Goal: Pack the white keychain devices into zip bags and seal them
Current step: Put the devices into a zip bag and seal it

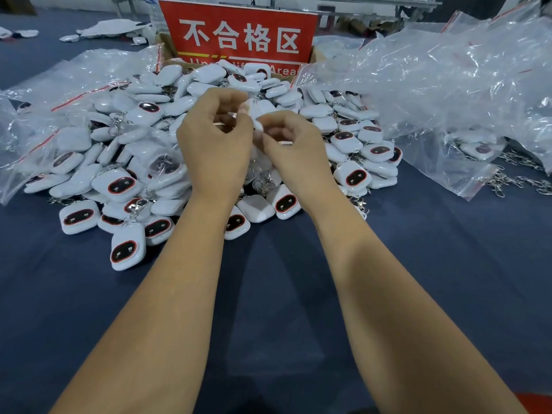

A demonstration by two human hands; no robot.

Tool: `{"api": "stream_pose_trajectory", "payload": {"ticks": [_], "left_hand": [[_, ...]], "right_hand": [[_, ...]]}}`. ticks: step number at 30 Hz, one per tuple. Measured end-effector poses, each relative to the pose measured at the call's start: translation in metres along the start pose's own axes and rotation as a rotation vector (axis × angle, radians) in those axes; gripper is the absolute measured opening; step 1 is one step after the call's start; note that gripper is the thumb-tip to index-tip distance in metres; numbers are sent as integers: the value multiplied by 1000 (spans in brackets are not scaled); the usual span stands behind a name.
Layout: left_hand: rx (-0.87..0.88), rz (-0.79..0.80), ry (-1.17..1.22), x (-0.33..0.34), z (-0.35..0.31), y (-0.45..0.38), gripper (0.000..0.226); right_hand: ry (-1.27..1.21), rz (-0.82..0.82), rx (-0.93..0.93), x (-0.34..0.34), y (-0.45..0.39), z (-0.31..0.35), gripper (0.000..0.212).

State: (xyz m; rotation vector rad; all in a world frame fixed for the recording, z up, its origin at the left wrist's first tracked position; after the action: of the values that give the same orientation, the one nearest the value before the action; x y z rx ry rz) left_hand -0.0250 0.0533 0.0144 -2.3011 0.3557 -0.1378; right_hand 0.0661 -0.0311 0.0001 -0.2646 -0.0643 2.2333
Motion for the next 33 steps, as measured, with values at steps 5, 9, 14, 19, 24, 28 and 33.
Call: {"api": "stream_pose_trajectory", "payload": {"ticks": [5, 9, 14, 19, 24, 28, 33], "left_hand": [[67, 1, -10, 0, -5, 2, 18], [46, -45, -46, -3, -3, 2, 18], [32, -157, 7, -8, -3, 0, 17], [71, -99, 8, -4, -5, 1, 13], [126, 0, -71, 1, -9, 3, 13], [170, 159, -288, 9, -8, 5, 33], [-10, 149, -234, 6, -1, 1, 16]], "right_hand": [[323, 36, -72, 12, 2, 0, 21], [152, -11, -59, 9, 6, 1, 31], [59, -13, 142, 1, -2, -8, 34], [-63, 0, 134, -1, -4, -6, 13], [-216, -142, 197, -11, -6, -9, 12], [-281, -198, 220, -11, -6, -12, 22], [-404, -185, 256, -11, -8, -16, 22]]}}
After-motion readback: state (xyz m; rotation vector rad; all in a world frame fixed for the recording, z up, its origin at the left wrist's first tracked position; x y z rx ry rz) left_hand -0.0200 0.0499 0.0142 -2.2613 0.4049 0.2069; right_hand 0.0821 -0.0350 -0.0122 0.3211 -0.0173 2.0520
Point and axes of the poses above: each hand's wrist, its own y-axis away from the middle knuckle, its own x-axis out of the palm, z = x × y, the point moved 4 cm from there along -y, towards the middle knuckle, and after that the axes turned 12 degrees about x, right-handed, at the moved point
